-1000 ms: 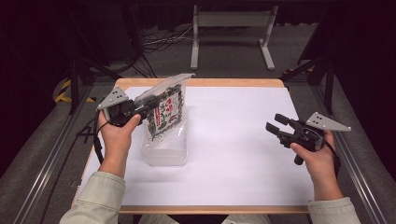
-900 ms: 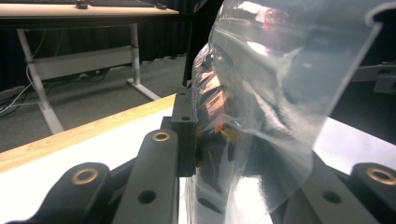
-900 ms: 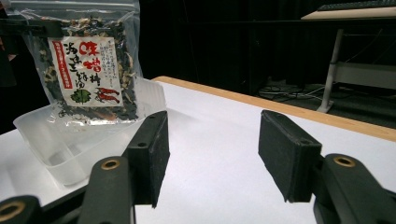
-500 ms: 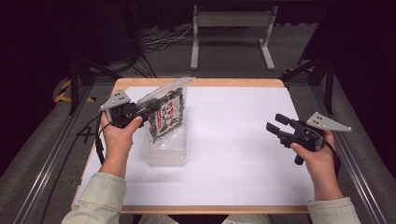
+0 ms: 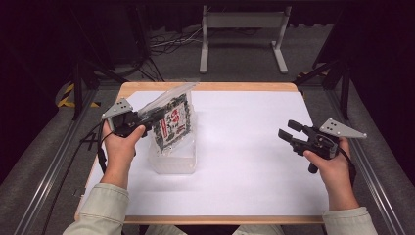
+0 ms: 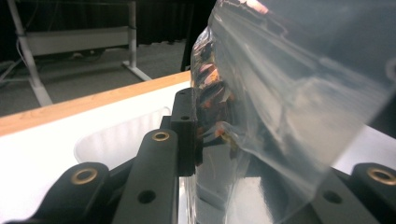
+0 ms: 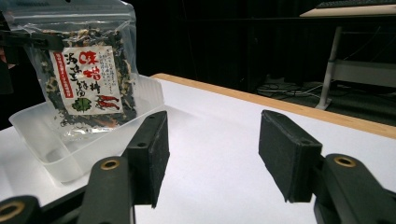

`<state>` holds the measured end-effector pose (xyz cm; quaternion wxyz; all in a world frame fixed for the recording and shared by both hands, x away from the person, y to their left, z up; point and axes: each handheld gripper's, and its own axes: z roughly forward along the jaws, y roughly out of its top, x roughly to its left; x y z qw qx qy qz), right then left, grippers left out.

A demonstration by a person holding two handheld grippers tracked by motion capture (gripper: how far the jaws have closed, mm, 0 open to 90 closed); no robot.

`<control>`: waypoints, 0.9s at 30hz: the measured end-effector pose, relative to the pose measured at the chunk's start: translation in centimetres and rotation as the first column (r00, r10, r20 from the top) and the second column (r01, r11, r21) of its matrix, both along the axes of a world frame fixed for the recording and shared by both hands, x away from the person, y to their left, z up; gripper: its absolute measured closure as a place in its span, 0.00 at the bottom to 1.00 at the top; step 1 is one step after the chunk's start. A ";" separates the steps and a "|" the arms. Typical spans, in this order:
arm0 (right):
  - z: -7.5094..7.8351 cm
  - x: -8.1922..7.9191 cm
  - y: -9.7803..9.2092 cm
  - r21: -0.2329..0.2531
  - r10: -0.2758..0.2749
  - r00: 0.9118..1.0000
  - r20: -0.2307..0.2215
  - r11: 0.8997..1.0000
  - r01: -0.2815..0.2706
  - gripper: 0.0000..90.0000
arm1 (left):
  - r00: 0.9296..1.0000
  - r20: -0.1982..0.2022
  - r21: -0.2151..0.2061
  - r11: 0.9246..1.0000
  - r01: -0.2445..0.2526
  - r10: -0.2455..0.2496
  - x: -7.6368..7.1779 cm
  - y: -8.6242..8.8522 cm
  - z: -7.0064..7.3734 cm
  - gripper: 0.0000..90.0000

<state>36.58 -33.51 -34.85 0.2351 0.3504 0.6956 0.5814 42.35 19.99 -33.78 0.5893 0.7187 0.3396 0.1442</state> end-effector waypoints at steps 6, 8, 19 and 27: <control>-0.1 -0.1 -0.1 -0.003 -0.003 1.000 -0.004 1.000 0.003 0.49 | 1.000 -0.010 -0.008 1.000 -0.008 0.008 0.4 0.2 -0.1 0.82; -0.1 0.0 -0.1 -0.003 -0.005 1.000 -0.002 1.000 0.005 0.49 | 1.000 -0.009 -0.003 1.000 -0.004 0.004 0.4 0.1 0.1 0.82; -0.1 -0.1 -0.3 -0.007 -0.003 1.000 0.001 1.000 0.003 0.48 | 0.998 0.012 -0.044 0.997 -0.065 0.065 -0.2 0.7 1.0 0.22; -0.1 -0.8 -1.1 -0.021 -0.015 1.000 0.016 1.000 0.015 0.43 | 0.995 0.072 0.055 0.996 -0.067 0.063 -3.5 2.0 1.5 0.11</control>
